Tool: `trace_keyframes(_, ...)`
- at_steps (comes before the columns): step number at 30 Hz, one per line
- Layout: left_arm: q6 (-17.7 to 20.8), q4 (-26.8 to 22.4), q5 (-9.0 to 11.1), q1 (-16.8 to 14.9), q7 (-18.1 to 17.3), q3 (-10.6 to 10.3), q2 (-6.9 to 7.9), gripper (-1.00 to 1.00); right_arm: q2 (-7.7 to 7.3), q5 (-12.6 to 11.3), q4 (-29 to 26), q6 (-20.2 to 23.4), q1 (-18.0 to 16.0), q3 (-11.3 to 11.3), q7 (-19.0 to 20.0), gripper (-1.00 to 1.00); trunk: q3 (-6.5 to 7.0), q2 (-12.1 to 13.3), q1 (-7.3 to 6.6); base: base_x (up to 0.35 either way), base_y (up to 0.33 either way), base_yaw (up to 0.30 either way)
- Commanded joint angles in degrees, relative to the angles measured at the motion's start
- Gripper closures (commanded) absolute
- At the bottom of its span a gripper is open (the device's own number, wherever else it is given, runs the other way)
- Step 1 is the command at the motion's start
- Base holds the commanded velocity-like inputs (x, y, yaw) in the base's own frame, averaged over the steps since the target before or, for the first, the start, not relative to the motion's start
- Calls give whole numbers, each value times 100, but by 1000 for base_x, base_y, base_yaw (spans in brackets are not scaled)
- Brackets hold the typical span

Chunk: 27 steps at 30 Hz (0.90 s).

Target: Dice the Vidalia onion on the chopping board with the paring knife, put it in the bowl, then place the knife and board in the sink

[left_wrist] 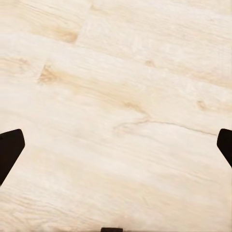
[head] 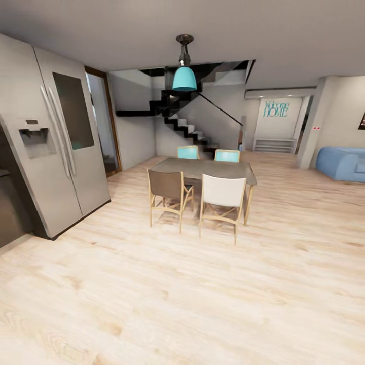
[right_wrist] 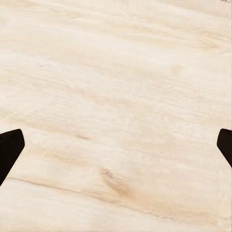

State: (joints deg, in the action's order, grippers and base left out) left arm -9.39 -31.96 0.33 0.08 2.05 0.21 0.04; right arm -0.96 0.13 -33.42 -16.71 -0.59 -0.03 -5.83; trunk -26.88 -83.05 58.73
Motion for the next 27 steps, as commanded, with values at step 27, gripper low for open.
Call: trace_keyframes(27,-10,104,2,1,6,-12,-14,-100,1,5,127,-21,-2,12,-14,-100,-5,-3,0,0,0,268)
